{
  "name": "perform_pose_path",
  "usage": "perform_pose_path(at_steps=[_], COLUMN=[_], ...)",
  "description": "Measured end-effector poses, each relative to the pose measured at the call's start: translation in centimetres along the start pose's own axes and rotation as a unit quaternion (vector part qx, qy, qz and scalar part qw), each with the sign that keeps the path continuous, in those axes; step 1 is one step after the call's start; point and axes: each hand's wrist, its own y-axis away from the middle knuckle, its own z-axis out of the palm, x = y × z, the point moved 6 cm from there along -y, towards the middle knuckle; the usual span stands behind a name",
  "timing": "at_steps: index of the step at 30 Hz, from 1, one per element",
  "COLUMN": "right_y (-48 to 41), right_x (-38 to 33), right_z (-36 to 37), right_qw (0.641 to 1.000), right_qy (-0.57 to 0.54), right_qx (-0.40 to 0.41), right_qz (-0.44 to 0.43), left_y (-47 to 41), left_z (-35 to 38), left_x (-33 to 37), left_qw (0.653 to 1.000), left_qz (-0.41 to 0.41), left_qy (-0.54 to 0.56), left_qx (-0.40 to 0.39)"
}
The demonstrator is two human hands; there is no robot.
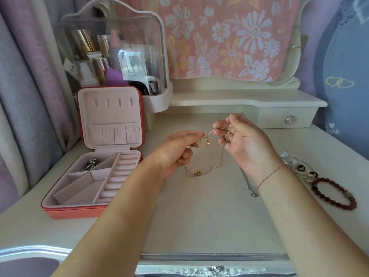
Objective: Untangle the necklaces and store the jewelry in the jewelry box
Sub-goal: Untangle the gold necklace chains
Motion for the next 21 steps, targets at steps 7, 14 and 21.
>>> perform_pose_path(at_steps=[7, 14, 21], right_y=[-0.11, -0.13, -0.12], right_x=[-0.13, 0.07, 0.47], right_z=[-0.45, -0.24, -0.32], right_qw=[0.999, 1.0, 1.0], right_qy=[-0.008, -0.01, 0.002], right_qx=[0.029, 0.016, 0.022], right_qz=[-0.011, -0.004, 0.022], left_y=[0.26, 0.4, 0.0], left_z=[-0.53, -0.58, -0.41], left_x=[0.46, 0.89, 0.72], left_qw=[0.994, 0.992, 0.995], left_qz=[0.048, 0.061, 0.05], left_qy=[-0.091, -0.104, -0.085], left_qx=[0.029, 0.041, 0.026])
